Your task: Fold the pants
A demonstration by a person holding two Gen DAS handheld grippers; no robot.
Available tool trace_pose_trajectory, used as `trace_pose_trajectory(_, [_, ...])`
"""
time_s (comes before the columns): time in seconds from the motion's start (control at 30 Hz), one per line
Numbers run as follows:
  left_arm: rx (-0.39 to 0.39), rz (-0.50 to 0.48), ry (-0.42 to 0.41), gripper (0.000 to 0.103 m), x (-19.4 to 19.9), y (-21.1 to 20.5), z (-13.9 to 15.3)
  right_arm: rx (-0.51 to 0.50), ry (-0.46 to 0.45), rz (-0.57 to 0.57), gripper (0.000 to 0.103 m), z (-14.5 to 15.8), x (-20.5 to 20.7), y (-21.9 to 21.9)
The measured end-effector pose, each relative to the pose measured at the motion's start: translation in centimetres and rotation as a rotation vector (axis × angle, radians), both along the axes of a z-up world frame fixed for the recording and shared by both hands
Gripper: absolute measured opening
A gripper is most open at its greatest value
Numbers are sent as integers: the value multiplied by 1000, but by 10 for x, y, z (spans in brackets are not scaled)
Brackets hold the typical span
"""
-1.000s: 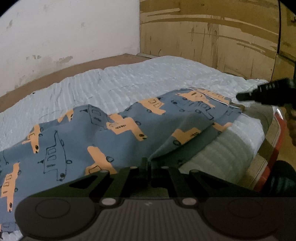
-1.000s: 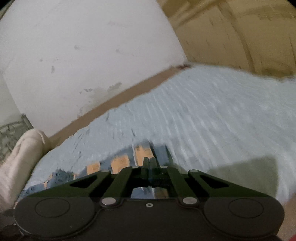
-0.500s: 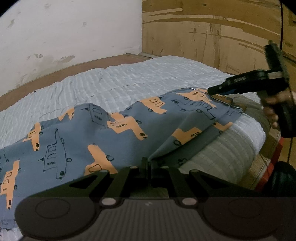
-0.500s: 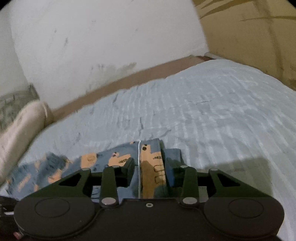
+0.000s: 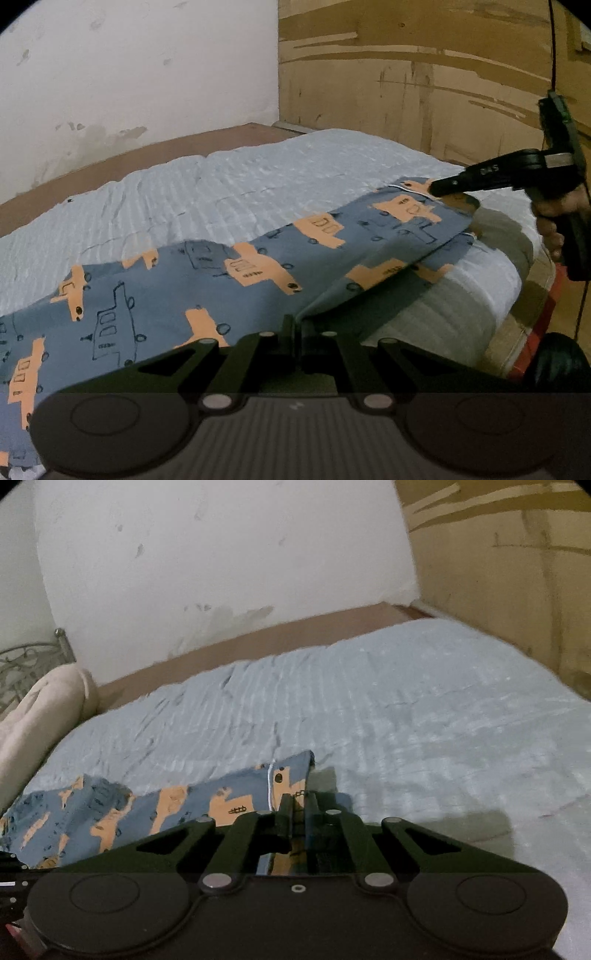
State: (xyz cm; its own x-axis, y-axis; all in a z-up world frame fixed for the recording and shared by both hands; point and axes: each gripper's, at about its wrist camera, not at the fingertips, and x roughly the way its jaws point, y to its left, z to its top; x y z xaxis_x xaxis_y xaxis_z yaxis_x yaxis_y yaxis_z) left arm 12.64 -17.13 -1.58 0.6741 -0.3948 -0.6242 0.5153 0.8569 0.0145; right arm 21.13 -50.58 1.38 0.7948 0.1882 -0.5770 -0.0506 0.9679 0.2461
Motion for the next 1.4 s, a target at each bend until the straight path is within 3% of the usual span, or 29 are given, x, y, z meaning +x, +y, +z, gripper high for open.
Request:
trace_pose_trajectory(0.23, [27,-13,22,3,0,-4,-15,-6,54,-37,4,-16,-17,-10])
trace_pose_trajectory(0.3, [20,-15,22,8,-1,-3,-14,-2,67,-48,5,-25,-16,-10])
trace_pose_trajectory(0.4, [13,-12,28,36,0,-1,-12,-10,58,-61,10,-27,-17,-8])
trace_pose_trajectory(0.47, [-12,-3,36,71,-1,0,-9,-53,36,-68,16,-23,-19,-4])
trace_pose_trajectory(0.57, [-42,15,27,85,-4,2,-3,-119,6,-86,25,-18,-21,3])
trace_pose_trajectory(0.67, [-42,66,-19,100,-6,7,3,-165,-33,-83,45,-13,-25,15])
trace_pose_trajectory(0.8, [-11,198,-45,102,0,22,6,-170,-73,7,76,-13,-34,49])
trace_pose_trajectory(0.97, [37,383,-39,102,11,59,1,-190,-110,147,96,-21,-43,111])
trace_pose_trajectory(1.1, [66,488,-15,102,19,98,-6,-282,-97,226,101,-30,-43,150])
trace_pose_trajectory(1.23, [100,581,5,102,24,141,-14,-383,-73,218,102,-39,-44,161])
trace_pose_trajectory(1.4, [71,657,18,102,15,194,-13,-356,-49,118,102,-41,-48,136])
